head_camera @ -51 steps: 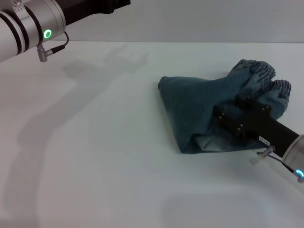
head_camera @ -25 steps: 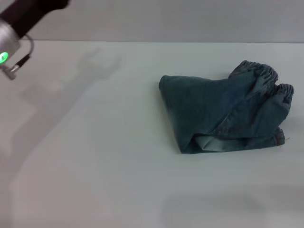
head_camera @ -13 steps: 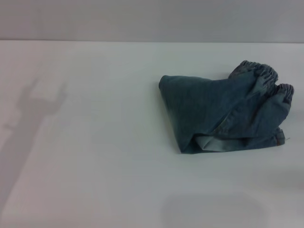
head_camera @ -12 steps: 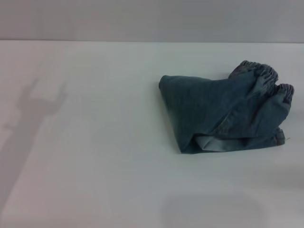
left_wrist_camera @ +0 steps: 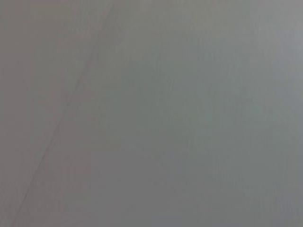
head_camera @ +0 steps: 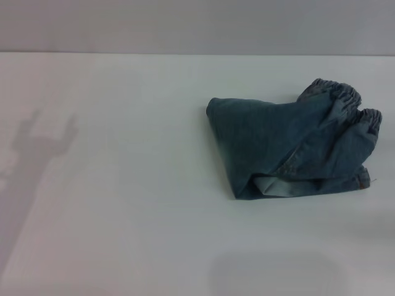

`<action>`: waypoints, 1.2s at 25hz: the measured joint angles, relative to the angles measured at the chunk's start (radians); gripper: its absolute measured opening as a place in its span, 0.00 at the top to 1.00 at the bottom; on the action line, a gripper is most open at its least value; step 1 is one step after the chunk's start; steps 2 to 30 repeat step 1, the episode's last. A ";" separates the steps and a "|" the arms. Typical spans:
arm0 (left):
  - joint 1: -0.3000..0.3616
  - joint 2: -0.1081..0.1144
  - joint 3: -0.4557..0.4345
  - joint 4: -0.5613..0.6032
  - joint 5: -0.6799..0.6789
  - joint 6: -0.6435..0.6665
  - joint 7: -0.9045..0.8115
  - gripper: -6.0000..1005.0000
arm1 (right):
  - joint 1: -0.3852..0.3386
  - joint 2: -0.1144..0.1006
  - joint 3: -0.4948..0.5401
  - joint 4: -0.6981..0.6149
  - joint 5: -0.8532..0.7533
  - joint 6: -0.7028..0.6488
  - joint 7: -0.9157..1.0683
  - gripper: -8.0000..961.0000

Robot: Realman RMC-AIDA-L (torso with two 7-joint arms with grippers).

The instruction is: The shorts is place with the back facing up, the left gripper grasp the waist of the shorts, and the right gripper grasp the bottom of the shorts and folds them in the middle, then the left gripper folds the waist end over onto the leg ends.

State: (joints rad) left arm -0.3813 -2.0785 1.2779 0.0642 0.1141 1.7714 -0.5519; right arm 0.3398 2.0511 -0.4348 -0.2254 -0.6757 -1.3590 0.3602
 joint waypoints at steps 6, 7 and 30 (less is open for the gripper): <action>0.000 0.000 0.002 -0.002 0.001 -0.004 -0.001 0.19 | -0.005 0.000 0.003 -0.001 0.000 -0.001 -0.001 0.40; 0.000 0.000 0.002 -0.002 0.001 -0.004 -0.001 0.19 | -0.005 0.000 0.003 -0.001 0.000 -0.001 -0.001 0.40; 0.000 0.000 0.002 -0.002 0.001 -0.004 -0.001 0.19 | -0.005 0.000 0.003 -0.001 0.000 -0.001 -0.001 0.40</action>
